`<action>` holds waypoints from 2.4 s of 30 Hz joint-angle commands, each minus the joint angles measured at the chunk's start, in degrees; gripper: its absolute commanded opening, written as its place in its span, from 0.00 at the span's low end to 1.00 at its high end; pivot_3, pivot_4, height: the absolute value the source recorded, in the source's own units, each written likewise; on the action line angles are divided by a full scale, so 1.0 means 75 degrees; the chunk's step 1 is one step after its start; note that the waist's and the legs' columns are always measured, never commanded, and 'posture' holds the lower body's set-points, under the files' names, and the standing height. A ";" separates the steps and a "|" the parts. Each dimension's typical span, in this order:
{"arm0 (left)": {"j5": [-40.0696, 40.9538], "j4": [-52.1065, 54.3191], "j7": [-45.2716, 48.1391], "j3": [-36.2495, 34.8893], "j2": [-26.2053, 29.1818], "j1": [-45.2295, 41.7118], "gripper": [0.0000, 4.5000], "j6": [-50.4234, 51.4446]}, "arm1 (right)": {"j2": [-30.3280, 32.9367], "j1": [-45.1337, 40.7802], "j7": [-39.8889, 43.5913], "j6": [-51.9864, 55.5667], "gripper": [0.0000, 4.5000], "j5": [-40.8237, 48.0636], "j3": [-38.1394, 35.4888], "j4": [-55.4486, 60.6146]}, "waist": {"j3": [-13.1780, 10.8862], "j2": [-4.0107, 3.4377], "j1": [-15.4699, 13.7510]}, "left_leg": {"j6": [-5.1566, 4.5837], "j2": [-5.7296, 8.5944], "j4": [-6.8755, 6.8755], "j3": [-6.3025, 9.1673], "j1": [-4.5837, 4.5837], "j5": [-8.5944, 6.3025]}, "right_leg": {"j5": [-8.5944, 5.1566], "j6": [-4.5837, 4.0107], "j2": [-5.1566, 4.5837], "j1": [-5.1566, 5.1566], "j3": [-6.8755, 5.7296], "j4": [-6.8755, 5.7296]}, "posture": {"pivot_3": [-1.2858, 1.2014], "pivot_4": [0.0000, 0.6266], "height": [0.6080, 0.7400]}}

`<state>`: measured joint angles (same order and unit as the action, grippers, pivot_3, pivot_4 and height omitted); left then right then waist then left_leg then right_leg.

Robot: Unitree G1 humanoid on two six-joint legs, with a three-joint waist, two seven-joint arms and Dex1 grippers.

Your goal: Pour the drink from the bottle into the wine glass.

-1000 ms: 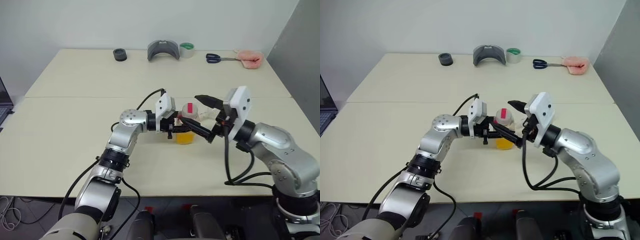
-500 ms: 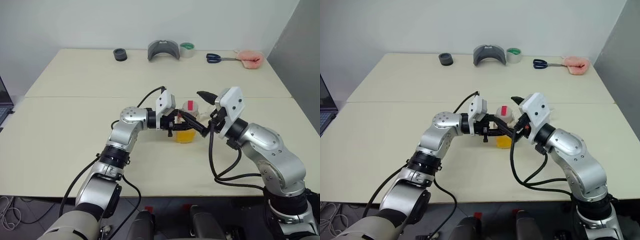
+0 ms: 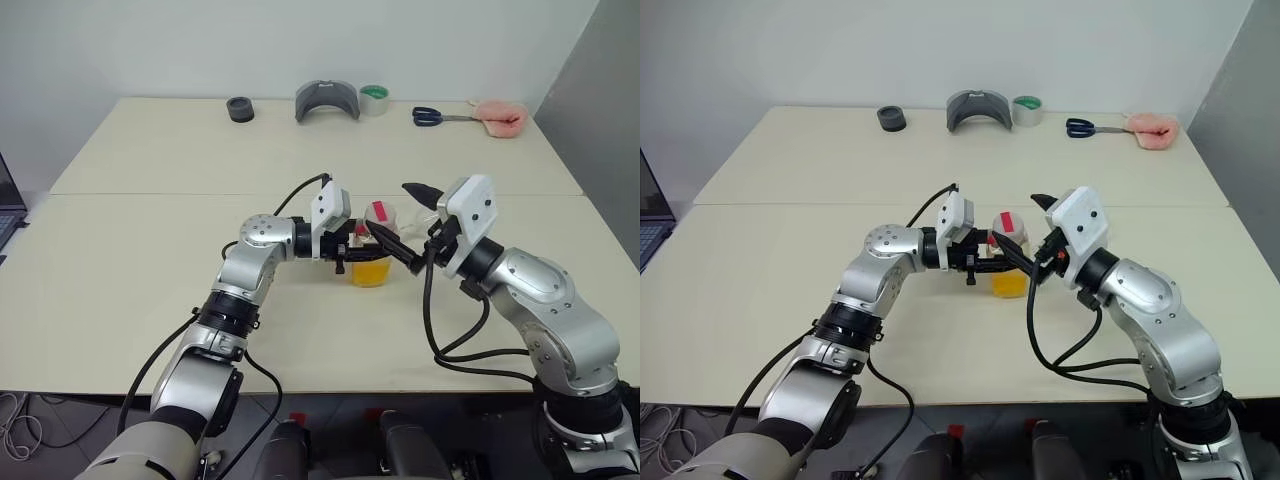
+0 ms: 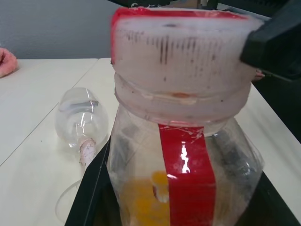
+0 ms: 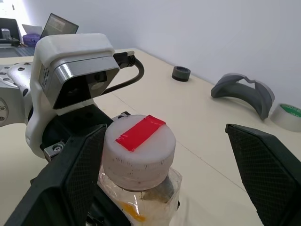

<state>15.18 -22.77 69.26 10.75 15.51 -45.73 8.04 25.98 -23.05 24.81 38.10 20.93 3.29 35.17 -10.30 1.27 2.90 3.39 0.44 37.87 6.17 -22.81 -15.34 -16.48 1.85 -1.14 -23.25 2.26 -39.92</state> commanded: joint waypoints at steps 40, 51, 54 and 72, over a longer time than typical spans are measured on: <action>0.0104 0.0329 0.0074 -0.0093 0.0030 -0.0020 0.39 -0.0179 | 0.0454 0.0323 -0.0189 0.0310 0.95 0.0389 -0.0806 0.0539 | 0.0000 0.0000 -0.0001 | 0.0000 0.0000 0.0000 -0.0001 0.0000 0.0000 | 0.0000 0.0000 0.0000 0.0000 0.0000 0.0000 | 0.52 0.24 1.00; 0.0105 0.0332 0.0081 -0.0082 0.0024 0.0004 0.39 -0.0190 | 0.0485 0.0338 -0.0193 0.0327 0.95 0.0389 -0.0873 0.0551 | 0.0000 0.0000 -0.0001 | 0.0000 0.0001 0.0000 -0.0001 0.0000 0.0000 | 0.0000 0.0000 0.0000 0.0000 0.0001 0.0000 | 0.52 0.24 1.00; 0.0097 0.0329 0.0089 -0.0088 0.0023 0.0010 0.39 -0.0192 | 0.0497 0.0403 -0.0161 0.0268 0.95 0.0369 -0.0890 0.0523 | 0.0000 0.0000 -0.0004 | 0.0000 0.0001 0.0000 0.0000 0.0000 0.0000 | 0.0000 0.0000 0.0000 0.0000 0.0000 0.0000 | 0.52 0.24 1.00; 0.0083 0.0289 0.0088 -0.0098 0.0019 0.0012 0.39 -0.0243 | 0.0462 0.0409 0.0033 0.0359 0.95 0.0771 -0.0854 0.0777 | 0.0000 0.0000 0.0001 | 0.0000 0.0000 0.0000 -0.0001 0.0000 0.0000 | 0.0000 0.0000 0.0001 0.0000 0.0001 -0.0001 | 0.52 0.24 1.00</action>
<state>15.13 -22.76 69.48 10.40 15.99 -45.01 7.29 29.23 -19.04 24.99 40.93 26.00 -2.17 38.27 -10.30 1.27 2.91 3.39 0.44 37.87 6.16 -22.81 -15.34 -16.48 1.85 -1.14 -23.24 2.27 -39.92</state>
